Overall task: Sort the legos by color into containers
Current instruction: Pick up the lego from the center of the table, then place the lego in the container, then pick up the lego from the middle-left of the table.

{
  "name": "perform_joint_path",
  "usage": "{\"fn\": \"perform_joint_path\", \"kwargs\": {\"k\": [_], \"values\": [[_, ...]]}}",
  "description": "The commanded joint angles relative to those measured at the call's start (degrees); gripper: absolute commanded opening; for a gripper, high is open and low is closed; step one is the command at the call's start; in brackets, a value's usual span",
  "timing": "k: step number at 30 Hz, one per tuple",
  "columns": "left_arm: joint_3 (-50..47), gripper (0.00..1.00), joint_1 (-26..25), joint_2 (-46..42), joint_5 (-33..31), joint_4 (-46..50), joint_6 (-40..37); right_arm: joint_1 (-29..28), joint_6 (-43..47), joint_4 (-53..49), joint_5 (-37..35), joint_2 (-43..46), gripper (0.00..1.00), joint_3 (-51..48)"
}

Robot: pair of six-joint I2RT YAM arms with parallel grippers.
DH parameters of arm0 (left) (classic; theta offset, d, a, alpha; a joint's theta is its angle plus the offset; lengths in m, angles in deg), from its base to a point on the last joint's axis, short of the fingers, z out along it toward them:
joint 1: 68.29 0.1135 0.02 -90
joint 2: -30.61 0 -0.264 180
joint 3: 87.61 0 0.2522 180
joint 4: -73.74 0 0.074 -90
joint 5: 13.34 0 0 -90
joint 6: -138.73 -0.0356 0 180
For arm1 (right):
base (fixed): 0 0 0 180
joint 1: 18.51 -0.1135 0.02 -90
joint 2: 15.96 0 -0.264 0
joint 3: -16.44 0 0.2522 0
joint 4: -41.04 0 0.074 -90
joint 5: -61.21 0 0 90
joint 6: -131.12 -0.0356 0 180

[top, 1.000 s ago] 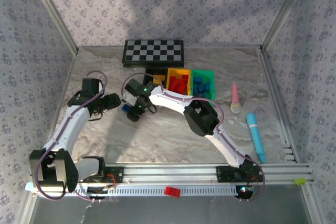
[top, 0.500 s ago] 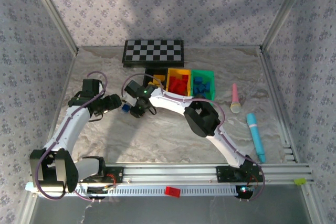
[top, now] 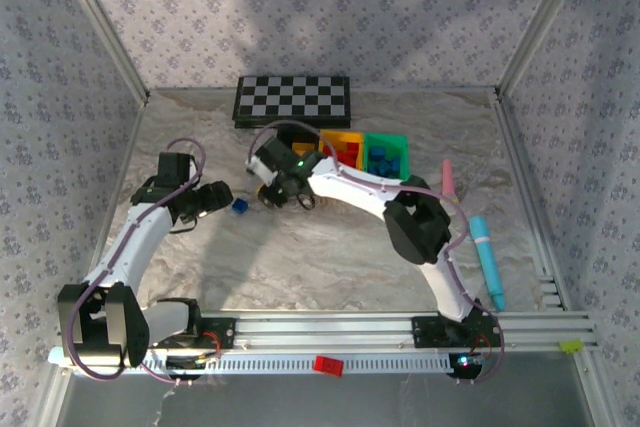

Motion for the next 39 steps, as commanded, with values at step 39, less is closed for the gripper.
{"fn": "perform_joint_path", "kwargs": {"k": [39], "values": [[15.6,0.6,-10.6,32.4,-8.4,-1.0,-2.7,3.8,-11.5,4.2,-15.9,27.5,0.62,-29.4]]}}
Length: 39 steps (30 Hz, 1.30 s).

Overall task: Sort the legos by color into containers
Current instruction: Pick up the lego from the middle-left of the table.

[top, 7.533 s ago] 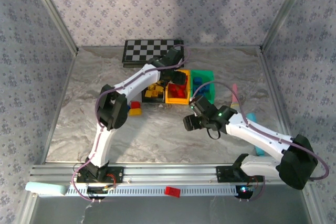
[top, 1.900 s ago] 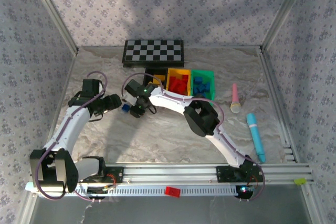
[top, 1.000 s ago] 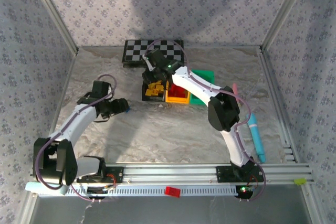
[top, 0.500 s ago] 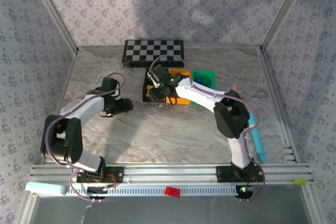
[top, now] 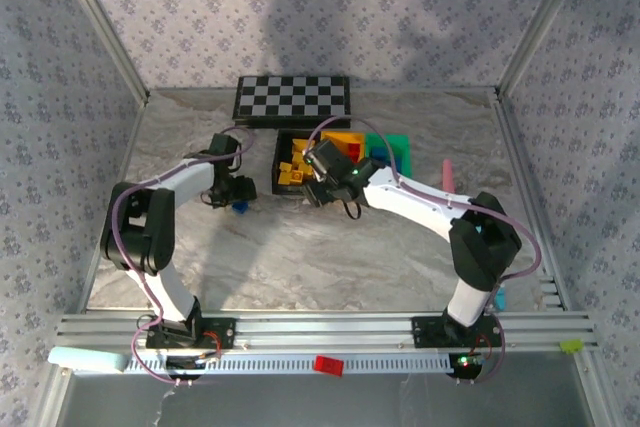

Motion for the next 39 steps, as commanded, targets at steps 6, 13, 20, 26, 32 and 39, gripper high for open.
{"fn": "perform_joint_path", "kwargs": {"k": [6,13,20,26,32,39], "values": [[-0.3,0.55,-2.4,0.4,-1.0,1.6,-0.5,0.3,-1.5,0.5,-4.4,6.7,0.62,-4.8],[-1.6,0.58,-3.2,-0.6,-3.0,3.2,-0.7,0.6,-1.7,0.9,-5.1,9.0,0.62,-6.9],[-2.1,0.43,-3.7,-0.8,-2.3,2.9,-0.6,1.0,-2.0,1.1,-5.9,11.0,0.62,-9.6],[-1.0,0.28,-4.5,-2.2,-2.4,3.5,-0.6,1.3,-2.5,0.8,-6.9,14.2,0.62,-11.6],[3.0,0.28,-11.4,-6.3,-4.1,5.8,0.8,3.6,-4.8,1.1,-6.3,19.6,0.62,-16.4],[16.5,0.28,-24.9,-3.3,-8.3,7.2,2.0,10.6,-9.0,0.5,-4.6,29.0,0.62,-23.6]]}}
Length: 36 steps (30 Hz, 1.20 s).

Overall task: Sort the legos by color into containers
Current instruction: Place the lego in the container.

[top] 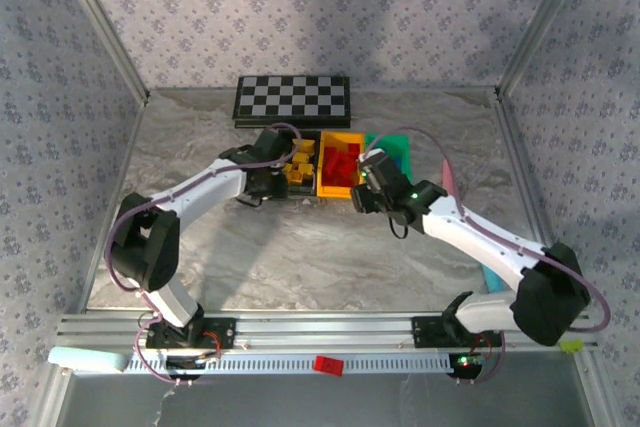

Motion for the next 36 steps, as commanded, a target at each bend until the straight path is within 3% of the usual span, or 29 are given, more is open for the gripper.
{"fn": "perform_joint_path", "kwargs": {"k": [1,9,20,25,28,33,36], "values": [[8.3,0.29,-4.7,2.3,-2.5,1.3,0.7,4.1,-4.1,-1.2,1.3,5.1,0.62,-3.2],[34.5,0.3,-11.6,21.3,-1.2,5.8,-1.7,15.7,-6.2,-4.1,7.9,11.5,0.62,-8.3],[80.4,0.31,-14.2,50.1,2.9,19.8,-3.1,25.2,-4.6,-6.7,13.6,19.0,0.62,-13.2],[81.1,0.34,-14.2,52.2,4.4,17.3,-2.4,26.5,-4.4,-6.8,15.0,19.9,0.62,-14.3],[80.9,0.57,-14.1,52.6,4.9,17.1,-2.5,26.5,-4.5,-6.1,15.5,20.0,0.62,-14.9],[78.7,0.67,-14.1,50.1,2.3,18.1,-3.8,26.5,-4.7,-5.3,16.0,19.1,0.62,-15.0],[71.6,0.68,-14.1,45.0,0.2,15.4,-4.4,26.6,-5.0,-4.8,15.9,18.2,0.62,-14.2]]}}
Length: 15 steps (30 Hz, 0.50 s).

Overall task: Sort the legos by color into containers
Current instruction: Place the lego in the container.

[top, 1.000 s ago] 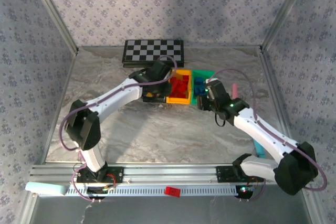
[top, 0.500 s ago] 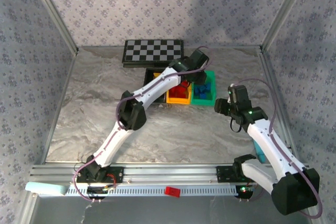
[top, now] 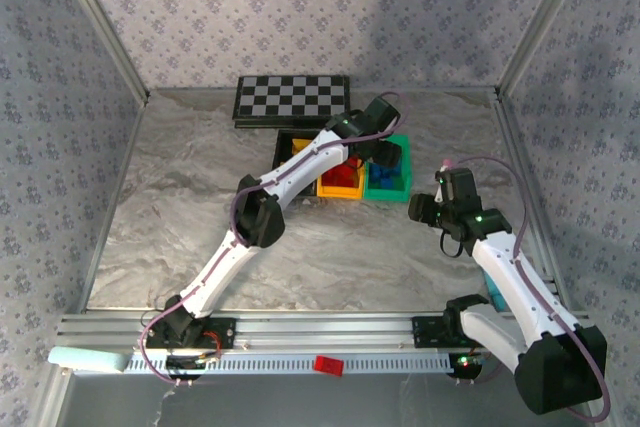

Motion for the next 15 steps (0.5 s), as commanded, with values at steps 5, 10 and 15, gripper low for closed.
{"fn": "perform_joint_path", "kwargs": {"k": [5,10,15], "values": [[-30.2,0.69,0.4,-21.7,-7.6,-13.7,-1.0,0.2,0.1,1.2,-0.7,-2.3,0.7,3.1],[-59.5,0.7,3.3,-41.1,-13.0,-27.4,1.3,0.2,0.3,1.2,-10.0,-3.2,0.77,6.4],[-82.3,0.77,10.9,-59.2,-18.7,-32.8,3.2,0.7,5.1,12.7,-26.3,-3.9,0.93,1.0]]}}
